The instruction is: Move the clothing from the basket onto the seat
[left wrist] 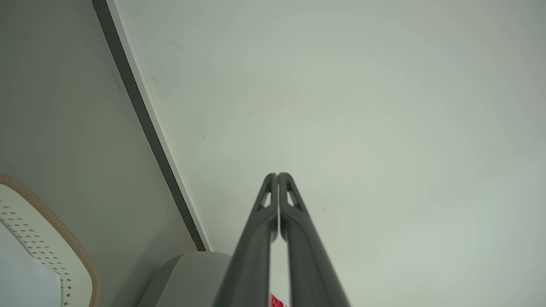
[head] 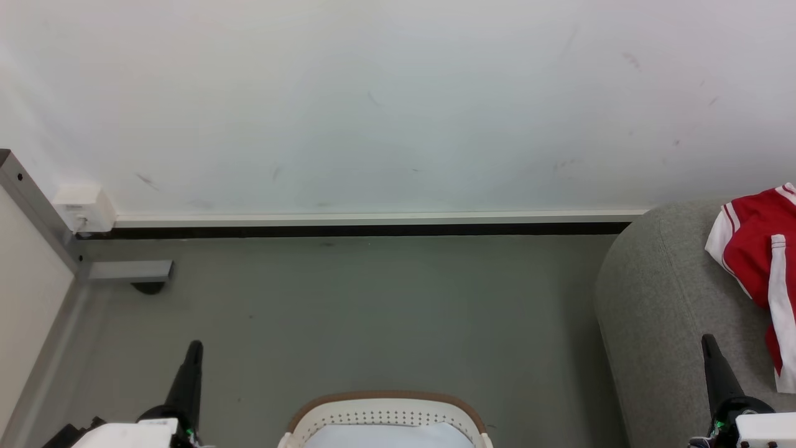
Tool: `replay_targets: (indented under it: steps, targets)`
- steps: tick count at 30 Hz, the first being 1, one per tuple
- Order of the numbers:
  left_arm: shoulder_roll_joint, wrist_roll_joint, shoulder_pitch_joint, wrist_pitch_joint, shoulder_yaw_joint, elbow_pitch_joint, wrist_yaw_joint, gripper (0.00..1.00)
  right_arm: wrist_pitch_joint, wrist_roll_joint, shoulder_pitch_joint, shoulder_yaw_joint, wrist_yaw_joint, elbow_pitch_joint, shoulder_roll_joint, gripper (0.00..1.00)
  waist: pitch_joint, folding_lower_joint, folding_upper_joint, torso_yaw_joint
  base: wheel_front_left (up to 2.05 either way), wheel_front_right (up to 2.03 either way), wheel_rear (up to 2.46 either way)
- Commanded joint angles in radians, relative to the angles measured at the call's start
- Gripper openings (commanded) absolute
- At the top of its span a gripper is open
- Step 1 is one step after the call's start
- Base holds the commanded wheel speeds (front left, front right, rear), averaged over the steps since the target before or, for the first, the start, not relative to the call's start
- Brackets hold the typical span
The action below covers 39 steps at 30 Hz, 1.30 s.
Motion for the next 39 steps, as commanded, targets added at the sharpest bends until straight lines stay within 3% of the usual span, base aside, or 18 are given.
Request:
replay_targets:
  steps: [1, 18, 39]
  targets:
    - [0.002, -0.021, -0.014, 0.006, 0.006, 0.001, -0.006, 0.00, 0.007, 0.022, -0.013, -0.008, -0.002, -0.007, 0.000, 0.00, 0.000, 0.0000, 0.0000, 0.001, 0.00, 0.00, 0.00]
    - [-0.002, -0.126, -0.031, 0.037, 0.013, 0.012, -0.010, 0.00, 0.037, 0.117, -0.020, -0.030, -0.002, -0.006, 0.004, 0.00, 0.001, 0.0000, 0.0000, 0.009, 0.00, 0.00, 0.00]
    - [-0.002, -0.124, -0.030, 0.036, 0.012, 0.011, -0.010, 0.00, 0.040, 0.110, -0.020, -0.033, -0.002, -0.005, 0.006, 0.00, 0.001, 0.0000, 0.0000, 0.009, 0.00, 0.00, 0.00]
